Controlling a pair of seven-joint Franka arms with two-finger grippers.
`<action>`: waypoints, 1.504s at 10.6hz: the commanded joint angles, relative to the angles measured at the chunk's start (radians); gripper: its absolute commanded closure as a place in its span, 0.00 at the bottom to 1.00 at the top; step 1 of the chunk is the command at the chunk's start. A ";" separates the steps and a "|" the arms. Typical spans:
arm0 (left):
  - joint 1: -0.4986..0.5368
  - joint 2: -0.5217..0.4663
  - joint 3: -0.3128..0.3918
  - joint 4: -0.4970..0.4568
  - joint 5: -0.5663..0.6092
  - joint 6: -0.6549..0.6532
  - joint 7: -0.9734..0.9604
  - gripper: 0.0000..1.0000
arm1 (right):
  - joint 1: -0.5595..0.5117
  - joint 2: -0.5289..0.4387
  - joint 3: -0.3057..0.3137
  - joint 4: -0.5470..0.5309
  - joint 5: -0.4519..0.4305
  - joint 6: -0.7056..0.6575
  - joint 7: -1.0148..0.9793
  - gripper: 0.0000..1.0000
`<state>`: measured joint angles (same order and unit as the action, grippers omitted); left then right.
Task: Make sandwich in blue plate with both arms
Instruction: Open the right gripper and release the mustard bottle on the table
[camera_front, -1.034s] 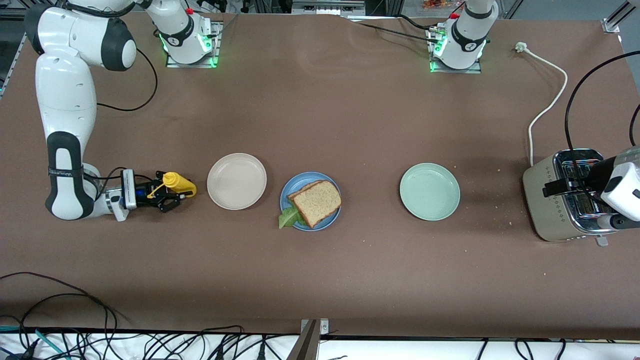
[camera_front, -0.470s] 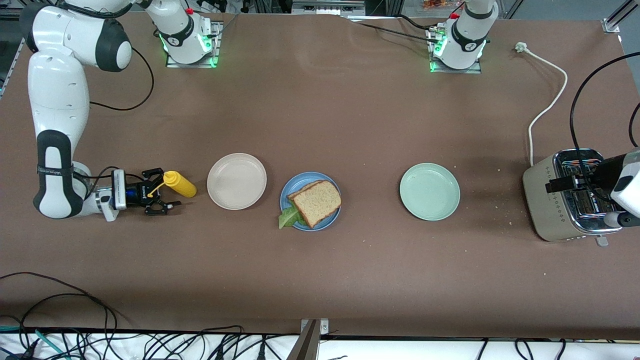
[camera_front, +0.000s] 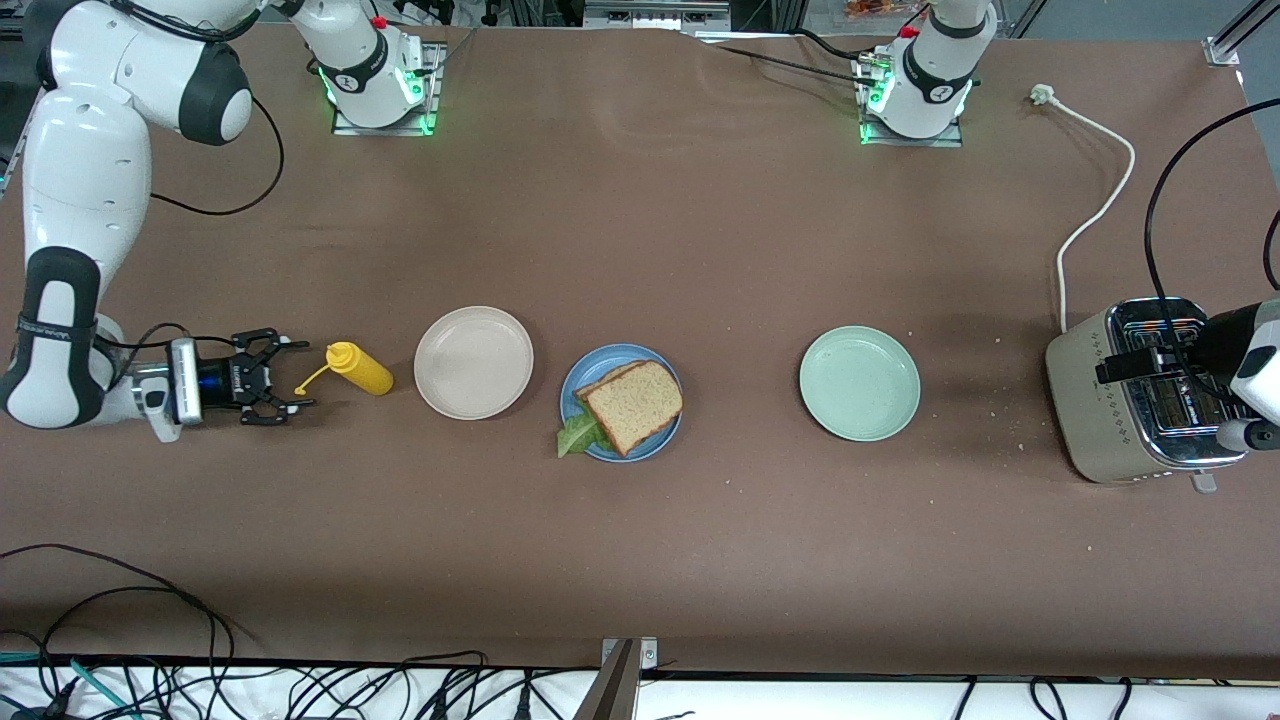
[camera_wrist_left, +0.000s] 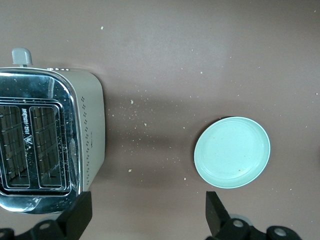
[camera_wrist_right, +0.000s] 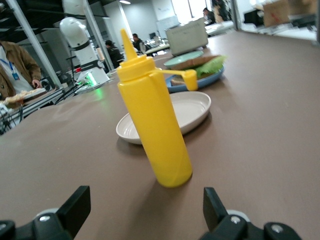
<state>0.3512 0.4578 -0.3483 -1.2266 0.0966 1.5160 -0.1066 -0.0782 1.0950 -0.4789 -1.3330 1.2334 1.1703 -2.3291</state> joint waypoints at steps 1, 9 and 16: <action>0.002 -0.025 0.002 -0.017 -0.021 -0.002 0.022 0.00 | 0.004 -0.039 -0.067 0.011 -0.011 -0.014 0.248 0.00; -0.003 -0.025 0.002 -0.024 -0.021 -0.003 0.022 0.00 | 0.298 -0.193 -0.431 0.048 -0.049 0.002 1.053 0.00; -0.005 -0.024 0.002 -0.024 -0.021 -0.003 0.022 0.00 | 0.500 -0.479 -0.357 -0.043 -0.555 0.288 1.428 0.00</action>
<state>0.3469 0.4553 -0.3533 -1.2311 0.0962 1.5159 -0.1065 0.4359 0.8278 -1.0308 -1.2777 0.9513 1.3145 -1.0527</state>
